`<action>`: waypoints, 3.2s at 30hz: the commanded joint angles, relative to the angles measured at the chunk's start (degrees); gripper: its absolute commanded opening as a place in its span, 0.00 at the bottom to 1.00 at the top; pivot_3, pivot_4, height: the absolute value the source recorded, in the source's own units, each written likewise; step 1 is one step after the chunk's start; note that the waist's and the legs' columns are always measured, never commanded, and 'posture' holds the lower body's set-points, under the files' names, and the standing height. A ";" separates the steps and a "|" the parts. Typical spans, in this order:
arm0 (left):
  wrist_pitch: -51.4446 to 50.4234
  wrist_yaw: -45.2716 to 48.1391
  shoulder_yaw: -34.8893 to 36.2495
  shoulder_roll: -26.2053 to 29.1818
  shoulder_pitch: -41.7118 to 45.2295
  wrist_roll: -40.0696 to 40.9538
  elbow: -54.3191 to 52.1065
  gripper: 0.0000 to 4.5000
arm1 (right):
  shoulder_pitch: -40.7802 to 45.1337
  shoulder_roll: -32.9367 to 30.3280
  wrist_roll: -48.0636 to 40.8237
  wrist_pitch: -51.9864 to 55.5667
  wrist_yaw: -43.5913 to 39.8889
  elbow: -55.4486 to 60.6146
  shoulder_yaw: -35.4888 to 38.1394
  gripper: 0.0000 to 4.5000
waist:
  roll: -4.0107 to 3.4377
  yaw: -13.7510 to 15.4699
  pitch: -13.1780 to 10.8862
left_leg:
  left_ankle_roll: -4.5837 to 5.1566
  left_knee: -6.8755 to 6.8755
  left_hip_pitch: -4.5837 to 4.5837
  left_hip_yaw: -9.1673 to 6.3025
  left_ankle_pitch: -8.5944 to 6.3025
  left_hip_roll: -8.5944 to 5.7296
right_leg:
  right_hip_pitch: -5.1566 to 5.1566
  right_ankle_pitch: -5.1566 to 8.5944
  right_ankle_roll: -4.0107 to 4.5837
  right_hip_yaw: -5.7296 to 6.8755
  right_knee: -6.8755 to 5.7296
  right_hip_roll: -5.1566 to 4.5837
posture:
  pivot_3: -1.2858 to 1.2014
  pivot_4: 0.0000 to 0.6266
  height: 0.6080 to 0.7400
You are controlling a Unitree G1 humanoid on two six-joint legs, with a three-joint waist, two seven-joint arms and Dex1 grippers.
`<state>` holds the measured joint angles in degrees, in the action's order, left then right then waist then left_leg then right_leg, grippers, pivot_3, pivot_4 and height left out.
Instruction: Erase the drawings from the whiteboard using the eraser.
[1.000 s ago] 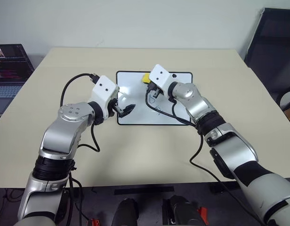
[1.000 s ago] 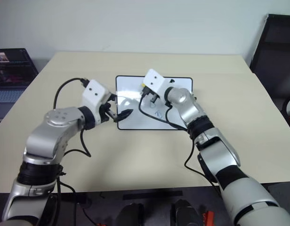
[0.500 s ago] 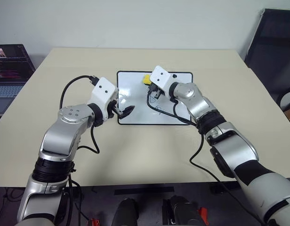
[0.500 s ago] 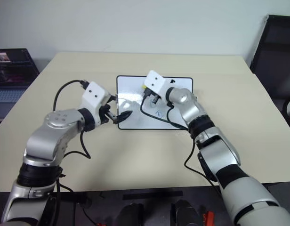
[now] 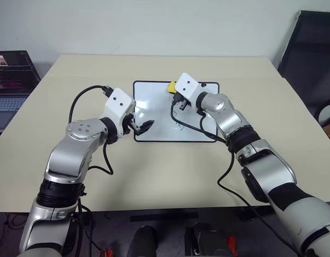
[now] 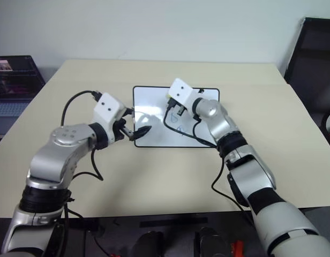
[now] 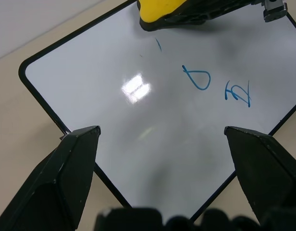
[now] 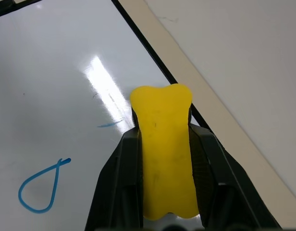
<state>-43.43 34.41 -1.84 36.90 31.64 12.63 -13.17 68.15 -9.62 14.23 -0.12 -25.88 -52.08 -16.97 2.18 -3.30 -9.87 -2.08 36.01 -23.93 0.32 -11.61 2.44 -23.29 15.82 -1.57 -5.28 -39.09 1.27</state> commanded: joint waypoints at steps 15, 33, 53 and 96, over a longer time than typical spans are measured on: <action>0.30 -0.44 1.57 0.30 -0.82 0.29 -3.06 1.00 | -2.36 -0.61 0.85 0.78 -1.11 3.87 -0.16 0.22 | 0.00 -0.01 0.00 | 0.00 0.03 0.03 -0.01 0.01 0.00 | 0.03 -0.01 0.00 -0.01 -0.01 0.01 | 0.52 0.24 1.00; 1.95 1.72 8.04 2.21 -6.20 3.57 -2.47 1.00 | -18.72 -2.23 -15.07 21.59 -6.04 44.62 11.76 0.22 | -0.01 0.06 -0.01 | -0.04 -0.05 -0.10 -0.17 -0.03 0.06 | -0.04 0.01 0.02 0.03 0.05 -0.09 | 0.52 0.24 1.00; 7.96 2.23 14.42 -2.25 -20.54 10.22 -4.80 1.00 | -49.83 -6.06 -27.61 40.71 -3.30 76.54 14.25 0.22 | 0.03 0.02 0.01 | -0.02 0.04 0.07 0.02 -0.01 0.07 | 0.05 0.19 -0.28 -0.06 0.06 -0.07 | 0.52 0.24 1.00; 7.74 1.96 6.86 -1.79 -15.95 8.03 -4.92 1.00 | -10.70 -4.00 -1.70 12.88 -1.04 22.59 -2.29 0.22 | 0.03 -0.05 0.00 | -0.03 0.03 0.02 0.19 -0.02 0.09 | -0.02 0.02 0.01 -0.06 0.03 0.03 | 0.52 0.24 1.00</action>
<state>-36.81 36.13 4.69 35.04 15.02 20.34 -16.54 55.89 -13.37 11.89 13.90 -28.99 -29.05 -21.30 2.21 -3.35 -9.87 -2.11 36.05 -23.91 0.51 -11.63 2.53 -23.30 15.84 -1.56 -5.34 -39.06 1.31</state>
